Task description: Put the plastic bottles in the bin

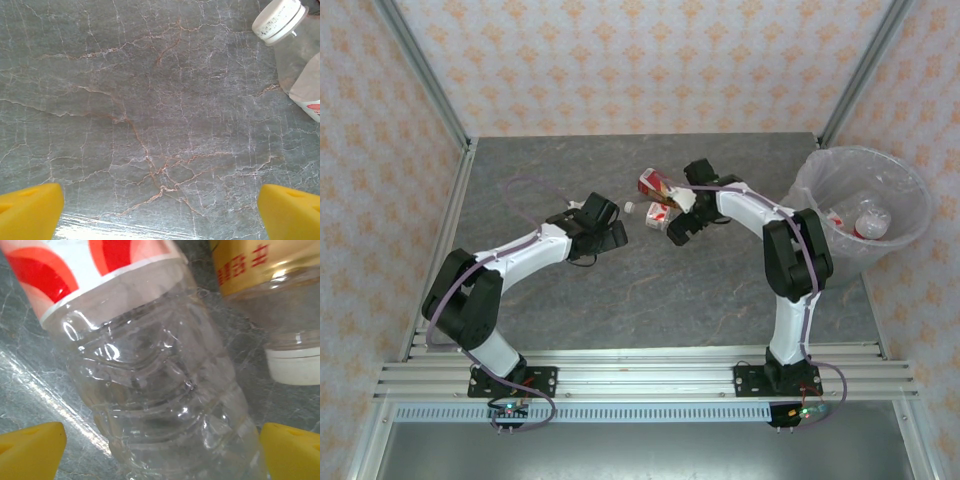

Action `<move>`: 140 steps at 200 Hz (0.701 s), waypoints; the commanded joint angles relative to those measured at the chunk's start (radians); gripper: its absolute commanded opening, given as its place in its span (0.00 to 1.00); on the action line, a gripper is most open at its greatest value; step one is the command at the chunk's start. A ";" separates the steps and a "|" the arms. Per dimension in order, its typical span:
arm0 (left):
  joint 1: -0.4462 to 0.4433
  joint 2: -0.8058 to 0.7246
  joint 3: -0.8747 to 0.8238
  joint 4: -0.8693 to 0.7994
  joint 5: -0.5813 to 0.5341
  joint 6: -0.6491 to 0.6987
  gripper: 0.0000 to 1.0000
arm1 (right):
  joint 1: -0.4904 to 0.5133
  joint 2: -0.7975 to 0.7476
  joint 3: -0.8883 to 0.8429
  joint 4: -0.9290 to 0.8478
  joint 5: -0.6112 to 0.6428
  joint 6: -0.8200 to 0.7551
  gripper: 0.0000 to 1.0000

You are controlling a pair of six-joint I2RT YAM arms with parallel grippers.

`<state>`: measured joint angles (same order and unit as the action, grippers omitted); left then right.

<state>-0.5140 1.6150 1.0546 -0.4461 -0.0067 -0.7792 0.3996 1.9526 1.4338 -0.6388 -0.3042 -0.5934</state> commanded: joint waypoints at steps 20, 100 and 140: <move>0.008 -0.001 0.013 -0.017 -0.046 -0.044 1.00 | 0.042 -0.045 -0.039 -0.011 -0.012 0.011 0.99; 0.012 0.016 0.019 -0.028 -0.060 -0.045 1.00 | 0.076 -0.078 -0.071 0.130 -0.030 0.120 0.99; 0.022 0.000 0.002 -0.031 -0.075 -0.055 1.00 | 0.081 -0.023 -0.012 0.149 -0.006 0.114 0.99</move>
<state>-0.5053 1.6154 1.0550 -0.4461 -0.0349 -0.8143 0.4767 1.9213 1.3716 -0.5213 -0.3393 -0.4973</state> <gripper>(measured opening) 0.999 0.992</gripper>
